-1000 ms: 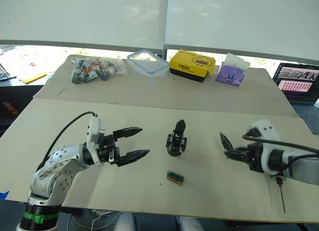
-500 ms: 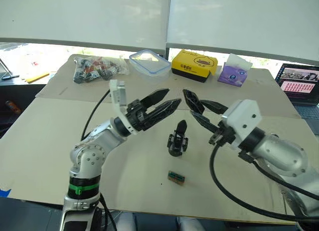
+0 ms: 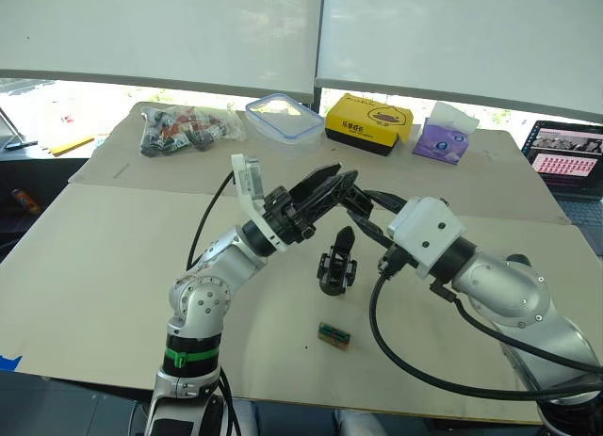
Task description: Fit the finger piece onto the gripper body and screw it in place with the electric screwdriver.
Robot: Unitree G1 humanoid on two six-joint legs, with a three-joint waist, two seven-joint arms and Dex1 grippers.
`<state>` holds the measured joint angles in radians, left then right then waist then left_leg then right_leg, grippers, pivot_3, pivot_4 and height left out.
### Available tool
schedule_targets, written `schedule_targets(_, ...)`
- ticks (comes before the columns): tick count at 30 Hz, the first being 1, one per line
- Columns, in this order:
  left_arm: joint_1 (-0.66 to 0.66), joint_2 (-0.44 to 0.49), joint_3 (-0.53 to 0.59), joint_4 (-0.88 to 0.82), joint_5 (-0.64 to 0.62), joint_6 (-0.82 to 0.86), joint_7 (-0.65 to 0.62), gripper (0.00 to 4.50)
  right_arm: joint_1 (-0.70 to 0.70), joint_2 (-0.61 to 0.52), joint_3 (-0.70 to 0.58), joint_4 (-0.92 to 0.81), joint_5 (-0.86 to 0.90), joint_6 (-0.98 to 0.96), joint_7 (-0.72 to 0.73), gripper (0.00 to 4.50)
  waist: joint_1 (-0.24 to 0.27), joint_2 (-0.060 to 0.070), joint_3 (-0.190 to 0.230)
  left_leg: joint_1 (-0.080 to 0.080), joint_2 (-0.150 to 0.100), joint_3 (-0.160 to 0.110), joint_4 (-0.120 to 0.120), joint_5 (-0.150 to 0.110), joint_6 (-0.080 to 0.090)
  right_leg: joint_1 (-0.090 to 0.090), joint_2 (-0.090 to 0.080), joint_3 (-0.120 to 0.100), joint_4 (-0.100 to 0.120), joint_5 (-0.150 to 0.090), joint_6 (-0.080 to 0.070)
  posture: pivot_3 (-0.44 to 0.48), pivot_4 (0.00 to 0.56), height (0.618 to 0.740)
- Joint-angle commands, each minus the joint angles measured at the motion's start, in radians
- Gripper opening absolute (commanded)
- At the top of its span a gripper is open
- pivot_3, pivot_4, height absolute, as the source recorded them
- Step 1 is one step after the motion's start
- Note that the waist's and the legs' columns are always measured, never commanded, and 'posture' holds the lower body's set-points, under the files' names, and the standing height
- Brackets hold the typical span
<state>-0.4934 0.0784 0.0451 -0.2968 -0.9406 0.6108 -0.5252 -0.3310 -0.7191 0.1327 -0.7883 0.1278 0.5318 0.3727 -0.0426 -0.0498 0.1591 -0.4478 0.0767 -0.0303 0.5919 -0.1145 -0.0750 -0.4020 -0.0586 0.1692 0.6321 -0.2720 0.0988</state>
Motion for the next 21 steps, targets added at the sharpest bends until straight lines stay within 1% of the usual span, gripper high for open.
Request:
schedule_targets(1,0.004,-0.020,-0.007,-0.056,-0.019,-0.011,0.026,0.64,-0.020,0.005,0.001,-0.015,-0.036,-0.004,0.020,1.10,0.000,0.000,0.000,0.000,0.000,0.000,0.000,0.000,0.000,0.000,0.000,0.000,0.000,0.000,0.000,0.000,0.150,0.740)
schedule_targets(2,0.006,-0.024,-0.008,-0.059,-0.019,-0.012,0.030,0.19,-0.019,0.005,0.006,-0.016,-0.035,0.006,0.030,1.10,0.001,0.000,0.000,0.000,0.000,0.000,0.000,0.000,0.000,0.000,0.000,0.000,0.000,0.000,0.000,0.000,0.150,0.740)
schedule_targets(3,0.008,-0.032,-0.008,-0.061,-0.022,-0.015,0.039,0.08,-0.016,0.015,0.003,-0.018,-0.031,0.010,0.032,1.10,0.001,0.000,0.000,0.000,0.000,0.000,0.000,0.000,0.000,0.000,0.000,0.000,-0.001,0.000,0.000,0.000,0.150,0.740)
schedule_targets(6,0.010,-0.051,-0.001,-0.061,-0.023,-0.025,0.060,0.08,-0.017,0.041,-0.015,-0.027,-0.024,0.024,0.036,1.10,0.000,0.000,0.000,0.000,0.000,0.000,0.000,0.000,0.000,0.000,0.000,0.000,0.000,0.000,0.000,0.000,0.150,0.740)
schedule_targets(8,0.008,-0.066,0.019,-0.057,-0.041,-0.027,0.084,0.00,-0.017,0.046,-0.038,-0.036,-0.006,0.042,0.052,2.14,0.000,0.000,0.000,0.000,0.000,0.000,0.000,0.000,0.000,0.000,0.000,0.000,0.000,0.000,0.000,0.000,0.150,0.740)
schedule_targets(9,0.002,-0.071,0.034,-0.053,-0.057,-0.024,0.094,0.00,-0.014,0.038,-0.062,-0.043,0.017,0.038,0.078,2.45,0.000,0.000,0.000,0.000,0.000,0.000,0.000,0.000,0.000,0.000,0.000,0.000,0.000,0.000,0.000,0.000,0.150,0.740)
schedule_targets(12,-0.013,-0.066,0.058,-0.046,-0.088,-0.015,0.099,0.00,-0.011,0.023,-0.133,-0.048,0.096,0.016,0.155,3.56,0.000,0.000,0.000,0.000,0.000,0.000,0.000,0.000,0.000,0.001,0.000,0.000,0.000,0.000,0.000,0.000,0.150,0.740)
schedule_targets(14,-0.051,-0.006,0.093,-0.013,-0.124,0.013,0.049,0.00,-0.037,-0.013,-0.255,-0.012,0.303,0.087,0.285,4.29,0.000,0.000,0.000,0.000,0.000,-0.001,0.000,0.000,0.000,0.001,0.000,0.000,0.000,0.000,0.000,0.000,0.150,0.740)
schedule_targets(15,-0.071,0.039,0.106,0.006,-0.153,0.045,0.005,0.00,-0.055,-0.042,-0.308,0.015,0.396,0.144,0.338,4.47,-0.001,0.000,0.000,0.000,0.000,-0.001,0.000,0.000,0.000,0.001,0.000,0.000,0.000,0.000,0.000,0.000,0.150,0.740)
schedule_targets(16,-0.084,0.071,0.113,0.019,-0.175,0.067,-0.027,0.00,-0.068,-0.066,-0.343,0.034,0.462,0.185,0.369,4.47,-0.003,0.000,0.000,0.000,0.000,-0.001,0.000,0.000,0.000,0.001,0.000,0.000,0.000,0.000,0.000,0.000,0.150,0.740)
schedule_targets(17,-0.104,0.132,0.119,0.049,-0.199,0.110,-0.083,0.00,-0.100,-0.093,-0.382,0.068,0.573,0.275,0.382,4.47,-0.006,0.000,0.000,0.000,0.000,-0.001,0.001,0.000,0.000,0.001,0.000,0.000,0.000,-0.001,0.000,0.000,0.150,0.740)
schedule_targets(18,-0.118,0.174,0.122,0.070,-0.216,0.139,-0.120,0.00,-0.122,-0.113,-0.407,0.091,0.653,0.337,0.384,4.47,-0.008,0.000,0.000,0.001,0.000,-0.001,0.000,0.000,0.000,0.002,0.000,0.000,0.000,-0.002,-0.002,0.000,0.150,0.740)
schedule_targets(20,-0.163,0.293,0.107,0.131,-0.226,0.224,-0.237,0.00,-0.166,-0.185,-0.424,0.134,0.849,0.490,0.424,4.47,-0.009,0.000,0.001,0.002,0.000,-0.001,0.000,0.000,0.000,0.002,0.000,0.000,0.000,-0.002,-0.003,0.000,0.150,0.740)
schedule_targets(21,-0.178,0.331,0.096,0.151,-0.226,0.253,-0.278,0.00,-0.178,-0.214,-0.422,0.144,0.911,0.537,0.433,4.47,-0.009,0.000,0.001,0.002,0.000,-0.001,-0.001,0.000,0.000,0.002,0.000,0.000,0.000,-0.002,-0.003,0.000,0.150,0.740)
